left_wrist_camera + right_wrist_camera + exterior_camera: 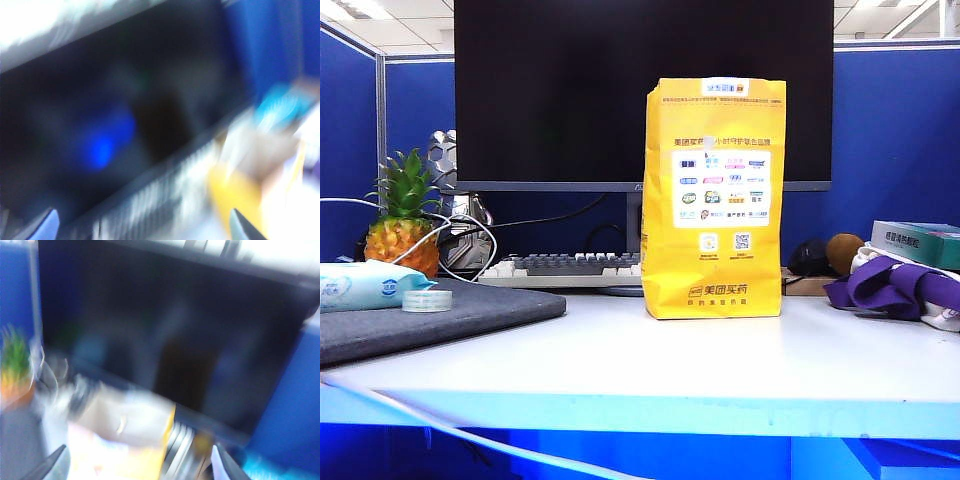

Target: Pick up the orange and throw it into the yellow paper bag.

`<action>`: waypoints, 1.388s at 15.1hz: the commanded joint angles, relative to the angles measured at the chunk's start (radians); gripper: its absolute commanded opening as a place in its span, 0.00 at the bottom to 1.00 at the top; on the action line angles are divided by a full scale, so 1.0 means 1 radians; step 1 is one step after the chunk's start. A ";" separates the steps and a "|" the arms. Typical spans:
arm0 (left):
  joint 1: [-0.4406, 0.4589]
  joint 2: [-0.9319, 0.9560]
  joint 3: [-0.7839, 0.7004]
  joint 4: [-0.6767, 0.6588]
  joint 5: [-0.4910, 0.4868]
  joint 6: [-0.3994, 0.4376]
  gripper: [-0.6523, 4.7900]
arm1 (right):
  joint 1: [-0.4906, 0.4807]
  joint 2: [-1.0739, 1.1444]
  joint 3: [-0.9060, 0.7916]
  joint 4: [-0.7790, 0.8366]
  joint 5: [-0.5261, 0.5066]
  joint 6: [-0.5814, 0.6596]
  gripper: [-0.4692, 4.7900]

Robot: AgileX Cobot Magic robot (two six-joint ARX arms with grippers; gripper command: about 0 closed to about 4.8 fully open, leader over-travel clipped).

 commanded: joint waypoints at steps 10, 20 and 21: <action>0.090 -1.157 -1.097 0.192 -0.169 -0.312 1.00 | -0.005 -0.787 -0.880 0.311 -0.081 0.365 0.80; 0.090 -1.236 -1.546 0.389 -0.212 -0.359 1.00 | -0.001 -0.814 -1.260 0.500 0.021 0.419 0.80; 0.090 -1.237 -1.558 0.387 -0.205 -0.342 1.00 | -0.001 -0.814 -1.260 0.459 0.056 0.419 0.80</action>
